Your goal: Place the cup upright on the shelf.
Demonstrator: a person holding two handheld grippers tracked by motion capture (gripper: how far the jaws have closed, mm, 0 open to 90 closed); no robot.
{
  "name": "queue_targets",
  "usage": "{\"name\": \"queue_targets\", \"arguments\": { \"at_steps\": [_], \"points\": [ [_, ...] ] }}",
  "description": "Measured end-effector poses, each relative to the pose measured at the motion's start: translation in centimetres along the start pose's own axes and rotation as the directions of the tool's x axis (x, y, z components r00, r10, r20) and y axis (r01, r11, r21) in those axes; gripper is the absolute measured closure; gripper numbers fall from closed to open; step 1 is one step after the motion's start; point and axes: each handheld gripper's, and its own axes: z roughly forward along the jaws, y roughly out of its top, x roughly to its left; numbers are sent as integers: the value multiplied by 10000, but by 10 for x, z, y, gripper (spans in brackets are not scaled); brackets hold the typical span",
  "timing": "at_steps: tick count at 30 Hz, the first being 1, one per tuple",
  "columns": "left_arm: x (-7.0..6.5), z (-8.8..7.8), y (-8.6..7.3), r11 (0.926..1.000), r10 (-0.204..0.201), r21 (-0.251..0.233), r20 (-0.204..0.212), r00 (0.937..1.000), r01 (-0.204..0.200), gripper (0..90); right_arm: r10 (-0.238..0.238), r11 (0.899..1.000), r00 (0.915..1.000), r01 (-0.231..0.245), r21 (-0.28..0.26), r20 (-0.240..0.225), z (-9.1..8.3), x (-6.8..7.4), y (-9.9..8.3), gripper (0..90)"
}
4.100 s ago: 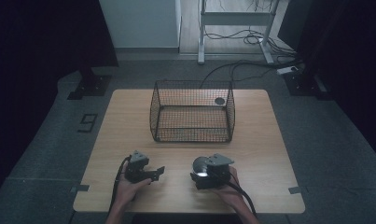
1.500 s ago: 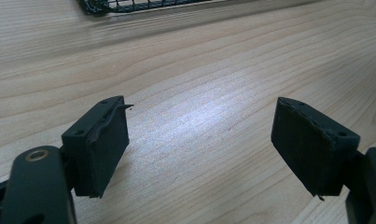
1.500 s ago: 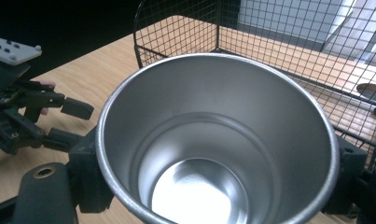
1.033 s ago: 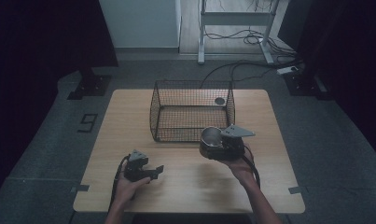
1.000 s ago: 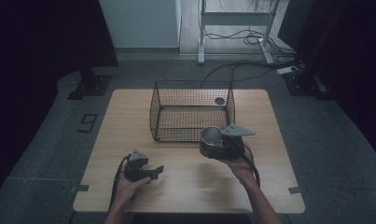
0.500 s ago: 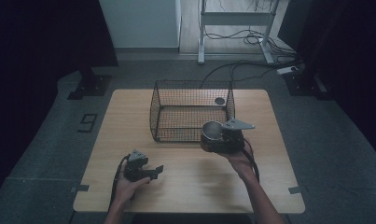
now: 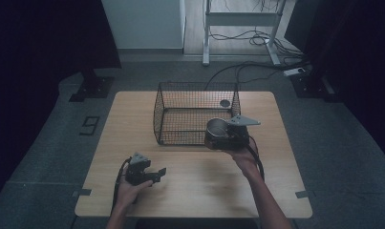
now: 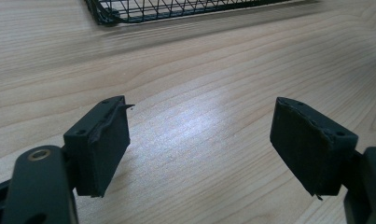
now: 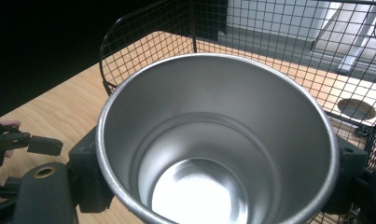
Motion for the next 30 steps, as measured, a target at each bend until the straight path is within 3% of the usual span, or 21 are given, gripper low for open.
{"name": "queue_targets", "arguments": {
  "at_steps": [30],
  "points": [
    [-2,5,0,9998,44,190,108,9999,-46,200,216,9998,9994,-215,-33,270,17,-14,32,186]
  ]
}}
